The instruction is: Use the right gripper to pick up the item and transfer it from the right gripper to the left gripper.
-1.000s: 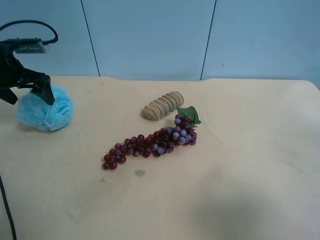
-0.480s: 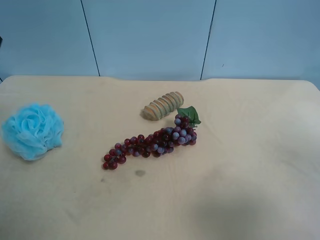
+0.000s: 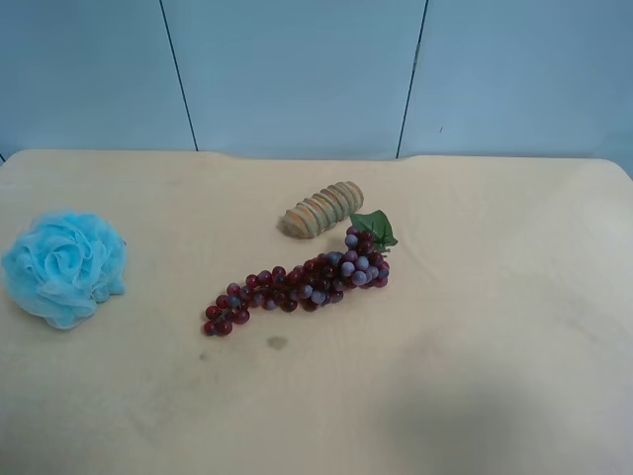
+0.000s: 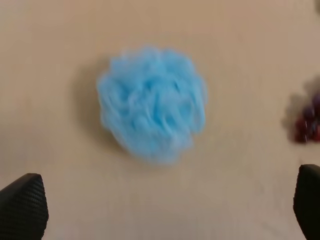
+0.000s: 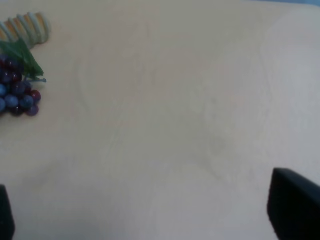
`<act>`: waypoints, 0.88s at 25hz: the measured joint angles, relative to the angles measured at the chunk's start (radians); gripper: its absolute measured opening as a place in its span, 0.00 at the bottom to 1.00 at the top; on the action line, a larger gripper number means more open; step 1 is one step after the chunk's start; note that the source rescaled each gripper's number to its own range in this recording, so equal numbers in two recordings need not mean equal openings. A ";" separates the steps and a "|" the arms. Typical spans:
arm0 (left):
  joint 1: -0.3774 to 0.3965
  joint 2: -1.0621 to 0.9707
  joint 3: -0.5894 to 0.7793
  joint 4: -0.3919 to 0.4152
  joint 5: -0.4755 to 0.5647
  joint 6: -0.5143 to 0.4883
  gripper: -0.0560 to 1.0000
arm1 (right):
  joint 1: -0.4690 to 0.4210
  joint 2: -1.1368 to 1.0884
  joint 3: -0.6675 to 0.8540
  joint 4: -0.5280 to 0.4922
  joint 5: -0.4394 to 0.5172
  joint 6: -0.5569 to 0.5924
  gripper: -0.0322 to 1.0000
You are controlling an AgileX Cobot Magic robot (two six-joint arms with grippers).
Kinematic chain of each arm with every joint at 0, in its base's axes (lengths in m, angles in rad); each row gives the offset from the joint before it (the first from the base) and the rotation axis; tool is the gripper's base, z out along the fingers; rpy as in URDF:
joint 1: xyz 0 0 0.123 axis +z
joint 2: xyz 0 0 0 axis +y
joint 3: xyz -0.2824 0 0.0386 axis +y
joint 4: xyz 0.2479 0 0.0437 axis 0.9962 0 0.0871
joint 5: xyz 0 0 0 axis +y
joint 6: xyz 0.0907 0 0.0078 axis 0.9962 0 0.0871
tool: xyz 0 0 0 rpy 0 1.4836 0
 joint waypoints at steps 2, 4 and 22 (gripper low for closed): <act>0.000 -0.102 0.088 0.001 0.001 -0.011 0.99 | 0.000 0.000 0.000 0.000 0.000 0.000 1.00; 0.000 -0.211 0.156 0.001 0.003 -0.022 0.99 | 0.000 0.000 0.000 0.000 0.000 0.000 1.00; 0.000 -0.713 0.350 0.024 0.084 -0.101 0.99 | 0.000 0.000 0.000 0.000 0.000 0.000 1.00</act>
